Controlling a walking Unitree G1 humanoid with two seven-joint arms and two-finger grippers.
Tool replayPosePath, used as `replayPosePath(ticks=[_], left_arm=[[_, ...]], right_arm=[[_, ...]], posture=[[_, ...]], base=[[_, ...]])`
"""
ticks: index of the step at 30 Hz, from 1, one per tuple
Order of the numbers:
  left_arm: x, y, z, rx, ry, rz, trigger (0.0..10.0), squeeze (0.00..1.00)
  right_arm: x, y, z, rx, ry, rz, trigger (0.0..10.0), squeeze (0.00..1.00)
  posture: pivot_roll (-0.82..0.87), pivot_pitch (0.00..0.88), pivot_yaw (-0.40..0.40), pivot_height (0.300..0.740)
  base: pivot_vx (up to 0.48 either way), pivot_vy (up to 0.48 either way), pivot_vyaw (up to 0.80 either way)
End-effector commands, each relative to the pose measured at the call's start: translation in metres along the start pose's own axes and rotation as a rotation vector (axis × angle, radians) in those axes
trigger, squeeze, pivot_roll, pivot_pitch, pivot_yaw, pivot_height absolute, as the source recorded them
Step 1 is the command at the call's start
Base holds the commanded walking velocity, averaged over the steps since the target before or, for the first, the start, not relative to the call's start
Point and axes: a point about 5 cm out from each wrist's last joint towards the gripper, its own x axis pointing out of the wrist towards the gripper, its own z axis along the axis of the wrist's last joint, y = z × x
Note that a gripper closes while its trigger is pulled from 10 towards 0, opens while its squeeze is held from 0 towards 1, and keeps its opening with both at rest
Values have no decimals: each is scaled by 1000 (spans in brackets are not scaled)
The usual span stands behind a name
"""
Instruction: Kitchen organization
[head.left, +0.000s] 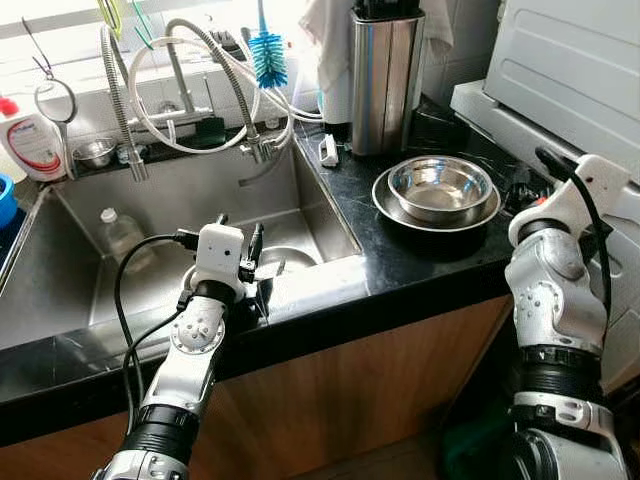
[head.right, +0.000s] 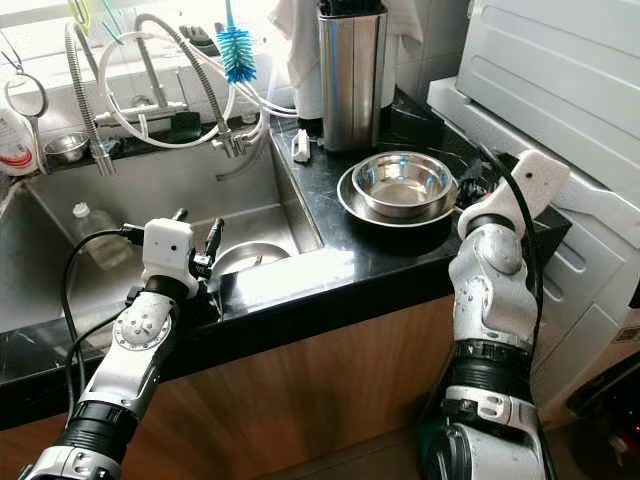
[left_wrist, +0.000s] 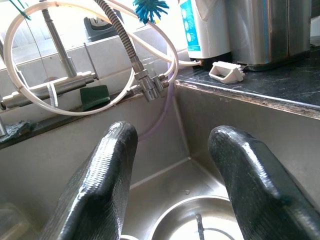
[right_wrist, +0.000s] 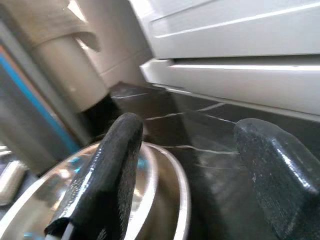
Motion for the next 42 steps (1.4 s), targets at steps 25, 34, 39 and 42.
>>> replayPosePath(ticks=[25,34,39,42], left_arm=[[1,3,1,10,0,1,10000,0],[0,4,1,12,4,5,10000,0],[0,5,1,15,4,8,10000,0],[1,5,1,17,4,7,10000,0]], right_arm=[[6,17,-16,-90,191,116,10000,0],[7,13,-24,-103,230,86,10000,0],[7,13,-26,-103,234,89,10000,0],[6,15,-25,-103,231,100,10000,0]], posture=[[-150,0,76,740],[-143,0,71,740],[-141,0,72,740],[-144,0,73,740]], base=[[0,0,0],[0,0,0],[0,0,0],[0,0,0]])
